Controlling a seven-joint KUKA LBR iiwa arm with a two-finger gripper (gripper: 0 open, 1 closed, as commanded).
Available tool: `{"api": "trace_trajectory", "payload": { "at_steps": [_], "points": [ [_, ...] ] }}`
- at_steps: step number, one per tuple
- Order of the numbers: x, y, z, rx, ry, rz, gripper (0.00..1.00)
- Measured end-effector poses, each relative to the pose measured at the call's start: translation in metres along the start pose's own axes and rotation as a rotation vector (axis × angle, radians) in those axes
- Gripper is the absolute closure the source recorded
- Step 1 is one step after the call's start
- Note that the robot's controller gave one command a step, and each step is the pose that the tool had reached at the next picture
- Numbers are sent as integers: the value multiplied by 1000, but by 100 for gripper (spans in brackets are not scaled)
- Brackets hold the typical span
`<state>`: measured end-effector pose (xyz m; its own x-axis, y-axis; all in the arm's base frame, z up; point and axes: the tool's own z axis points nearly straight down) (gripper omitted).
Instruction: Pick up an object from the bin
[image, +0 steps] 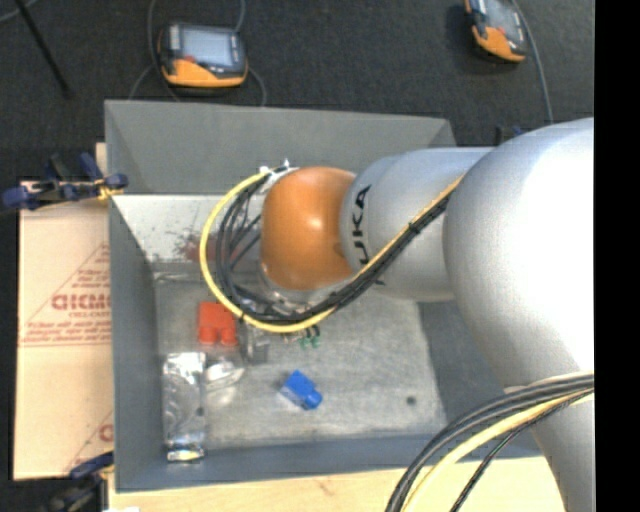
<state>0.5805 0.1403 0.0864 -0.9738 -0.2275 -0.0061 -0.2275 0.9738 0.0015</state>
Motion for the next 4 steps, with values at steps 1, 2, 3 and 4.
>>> {"api": "trace_trajectory", "payload": {
  "at_steps": [1,2,3,4],
  "points": [
    [0,0,0,-1,1,2,0],
    [-78,17,14,0,-3,-3,0],
    [-78,17,12,-2,-6,3,100],
    [-53,27,-131,3,-6,-316,100]
  ]
}}
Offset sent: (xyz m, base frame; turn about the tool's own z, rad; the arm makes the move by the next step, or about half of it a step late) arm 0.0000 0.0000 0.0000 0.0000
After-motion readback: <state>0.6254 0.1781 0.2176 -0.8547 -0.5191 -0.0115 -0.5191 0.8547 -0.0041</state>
